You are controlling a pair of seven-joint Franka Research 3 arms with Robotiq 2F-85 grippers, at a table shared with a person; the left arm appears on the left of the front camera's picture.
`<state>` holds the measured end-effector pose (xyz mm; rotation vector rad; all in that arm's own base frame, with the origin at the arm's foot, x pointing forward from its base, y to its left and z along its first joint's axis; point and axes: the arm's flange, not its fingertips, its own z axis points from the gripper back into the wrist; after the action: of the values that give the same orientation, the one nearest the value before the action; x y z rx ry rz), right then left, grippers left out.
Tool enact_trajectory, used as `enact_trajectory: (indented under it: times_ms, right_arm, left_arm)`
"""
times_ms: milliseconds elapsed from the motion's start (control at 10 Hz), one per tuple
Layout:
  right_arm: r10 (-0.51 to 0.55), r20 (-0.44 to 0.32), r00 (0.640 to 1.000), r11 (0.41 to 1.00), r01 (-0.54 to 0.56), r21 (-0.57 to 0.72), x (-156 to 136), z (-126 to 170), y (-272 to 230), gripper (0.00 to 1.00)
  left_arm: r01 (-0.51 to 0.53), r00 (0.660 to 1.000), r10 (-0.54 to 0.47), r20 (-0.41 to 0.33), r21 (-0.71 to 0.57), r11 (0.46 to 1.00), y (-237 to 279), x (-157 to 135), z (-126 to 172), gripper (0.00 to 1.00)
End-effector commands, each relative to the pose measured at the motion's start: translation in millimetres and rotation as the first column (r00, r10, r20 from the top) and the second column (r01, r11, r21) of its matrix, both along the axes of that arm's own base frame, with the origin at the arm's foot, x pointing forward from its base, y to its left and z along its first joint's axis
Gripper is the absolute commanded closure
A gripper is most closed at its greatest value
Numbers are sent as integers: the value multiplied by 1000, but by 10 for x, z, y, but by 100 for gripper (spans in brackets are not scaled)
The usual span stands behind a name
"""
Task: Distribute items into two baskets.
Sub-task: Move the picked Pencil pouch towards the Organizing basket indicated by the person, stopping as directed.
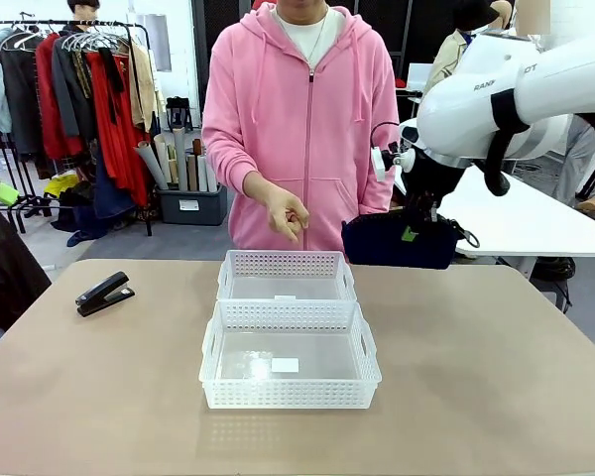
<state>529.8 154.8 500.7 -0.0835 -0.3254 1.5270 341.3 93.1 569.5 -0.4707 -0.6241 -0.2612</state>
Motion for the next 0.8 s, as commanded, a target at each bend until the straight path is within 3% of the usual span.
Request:
enact_trajectory:
  times_ms: [0,500,700]
  right_arm:
    - [28,18,999,999,-27,-27,135,30,33,100]
    - [31,3,1000,998,-31,-51,327,-96,276,100]
    - [-1,19,1000,999,1,-41,95,96,-179,100]
  left_arm:
    - [-3,1000,3,-2,3,1000,4,0,-6,0]
    - [-3,1000,3,-2,3,1000,4,0,-6,0]
    - [-3,1000,3,-2,3,1000,4,0,-6,0]
